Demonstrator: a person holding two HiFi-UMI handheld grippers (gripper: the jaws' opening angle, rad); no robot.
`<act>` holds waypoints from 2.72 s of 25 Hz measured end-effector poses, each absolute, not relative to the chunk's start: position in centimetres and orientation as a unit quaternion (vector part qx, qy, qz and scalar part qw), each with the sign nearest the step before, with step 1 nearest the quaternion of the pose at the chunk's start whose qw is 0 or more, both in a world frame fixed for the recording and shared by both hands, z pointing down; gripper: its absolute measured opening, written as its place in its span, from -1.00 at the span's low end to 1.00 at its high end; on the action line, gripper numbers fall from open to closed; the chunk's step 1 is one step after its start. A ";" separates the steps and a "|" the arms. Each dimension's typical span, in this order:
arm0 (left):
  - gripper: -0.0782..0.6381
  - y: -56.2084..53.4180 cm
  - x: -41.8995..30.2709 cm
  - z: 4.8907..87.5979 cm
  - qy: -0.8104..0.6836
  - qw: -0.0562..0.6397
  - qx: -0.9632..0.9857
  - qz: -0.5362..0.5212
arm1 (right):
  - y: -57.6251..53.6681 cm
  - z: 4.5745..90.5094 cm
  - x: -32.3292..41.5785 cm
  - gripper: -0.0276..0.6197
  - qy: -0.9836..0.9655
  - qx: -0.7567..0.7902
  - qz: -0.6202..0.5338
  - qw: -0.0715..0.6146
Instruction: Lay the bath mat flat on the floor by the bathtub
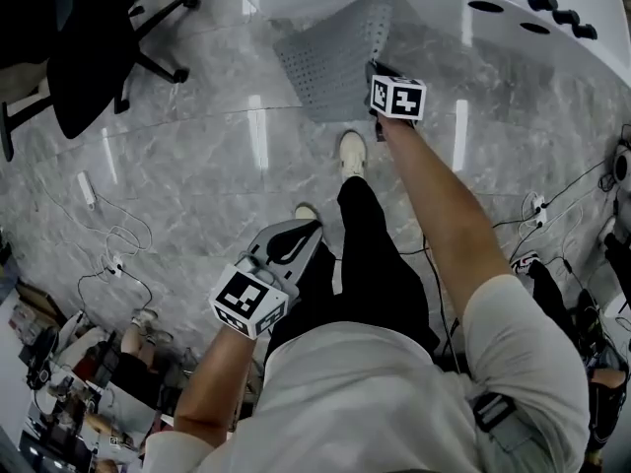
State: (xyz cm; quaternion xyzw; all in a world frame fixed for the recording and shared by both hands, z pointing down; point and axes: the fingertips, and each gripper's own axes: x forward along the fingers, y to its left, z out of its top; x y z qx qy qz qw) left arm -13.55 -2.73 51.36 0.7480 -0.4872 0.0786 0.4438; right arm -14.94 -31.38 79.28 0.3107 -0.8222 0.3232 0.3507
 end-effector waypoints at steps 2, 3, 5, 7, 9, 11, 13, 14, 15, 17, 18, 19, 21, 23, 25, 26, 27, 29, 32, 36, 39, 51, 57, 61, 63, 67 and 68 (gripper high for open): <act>-0.72 -4.5 -12.6 52.1 -0.475 0.444 0.755 0.081 | -33.1 80.5 -12.6 -0.80 -0.817 0.320 0.321 0.356; -0.72 -5.2 -12.2 52.4 -0.467 0.445 0.759 0.085 | -33.7 81.1 -11.4 -0.80 -0.813 0.327 0.322 0.358; -0.72 -6.5 -11.4 53.0 -0.449 0.448 0.768 0.094 | -34.9 82.2 -8.7 -0.80 -0.804 0.342 0.325 0.363; -0.72 -7.8 -10.5 53.6 -0.434 0.449 0.774 0.103 | -36.5 83.2 -6.2 -0.80 -0.797 0.353 0.322 0.368; -0.72 -9.1 -9.4 54.3 -0.424 0.450 0.778 0.110 | -38.2 84.3 -3.7 -0.80 -0.794 0.360 0.318 0.372; -0.72 -10.3 -8.4 55.0 -0.413 0.451 0.783 0.116 | -39.8 85.5 -1.4 -0.80 -0.791 0.365 0.313 0.378; -0.72 -11.4 -7.5 55.6 -0.399 0.454 0.787 0.123 | -41.3 86.4 0.9 -0.80 -0.785 0.373 0.306 0.388; -0.72 -12.0 -7.2 55.9 -0.393 0.454 0.790 0.127 | -42.1 86.9 2.0 -0.80 -0.782 0.378 0.303 0.392; -0.72 -12.5 -6.8 56.2 -0.387 0.454 0.792 0.131 | -42.9 87.3 3.2 -0.79 -0.779 0.383 0.301 0.395; -0.72 -13.7 -6.2 57.0 -0.376 0.453 0.796 0.138 | -44.6 88.4 5.6 -0.79 -0.771 0.393 0.296 0.404; -0.72 -14.2 -5.9 57.4 -0.372 0.453 0.797 0.141 | -45.3 88.9 6.8 -0.79 -0.768 0.396 0.292 0.411; -0.72 -14.8 -5.6 57.7 -0.369 0.454 0.799 0.144 | -45.9 89.5 8.0 -0.79 -0.764 0.396 0.287 0.420; -0.72 -15.9 -5.2 58.2 -0.362 0.453 0.801 0.147 | -46.5 90.5 10.3 -0.79 -0.757 0.394 0.277 0.441; -0.72 -16.9 -4.9 58.8 -0.356 0.453 0.803 0.151 | -46.9 91.4 12.6 -0.78 -0.748 0.403 0.276 0.449; -0.72 -17.8 -4.8 59.2 -0.351 0.453 0.805 0.154 | -47.3 92.1 14.5 -0.78 -0.739 0.415 0.279 0.451; -0.72 -18.1 -4.7 59.4 -0.349 0.453 0.806 0.156 | -47.4 92.4 15.2 -0.77 -0.735 0.418 0.278 0.456; -0.72 -18.4 -4.6 59.5 -0.345 0.453 0.807 0.157 | -47.5 92.7 15.9 -0.77 -0.732 0.419 0.275 0.462; -0.72 -19.0 -4.2 59.7 -0.336 0.453 0.810 0.161 | -47.9 93.3 16.9 -0.76 -0.726 0.417 0.265 0.478; -0.72 -19.2 -3.7 60.2 -0.325 0.456 0.812 0.166 | -48.2 94.2 18.0 -0.70 -0.717 0.414 0.262 0.495; -0.72 -19.5 -3.0 60.7 -0.316 0.455 0.815 0.170 | -49.0 94.2 19.8 -0.77 -0.708 0.425 0.254 0.504; -0.72 -19.4 -2.7 60.6 -0.313 0.453 0.818 0.170 | -48.9 93.4 21.5 -0.81 -0.700 0.439 0.254 0.503; -0.72 -19.4 -0.9 56.8 -0.308 0.426 0.833 0.172 | -42.6 89.4 25.0 -0.86 -0.694 0.447 0.286 0.487; -0.72 -19.6 -0.3 54.2 -0.304 0.398 0.848 0.174 | -38.8 86.7 23.3 -0.88 -0.722 0.415 0.302 0.464; -0.72 -18.9 -0.7 52.0 -0.305 0.373 0.858 0.179 | -35.9 83.7 22.3 -0.88 -0.734 0.403 0.311 0.449; -0.72 -18.5 -1.4 50.9 -0.308 0.358 0.862 0.183 | -34.3 81.8 21.7 -0.88 -0.742 0.396 0.315 0.440; -0.72 -17.9 -3.3 48.4 -0.318 0.331 0.869 0.183 | -32.1 77.2 20.1 -0.88 -0.758 0.388 0.315 0.419; -0.72 -17.6 -3.7 47.8 -0.319 0.327 0.871 0.183 | -31.5 75.9 19.7 -0.88 -0.762 0.386 0.313 0.414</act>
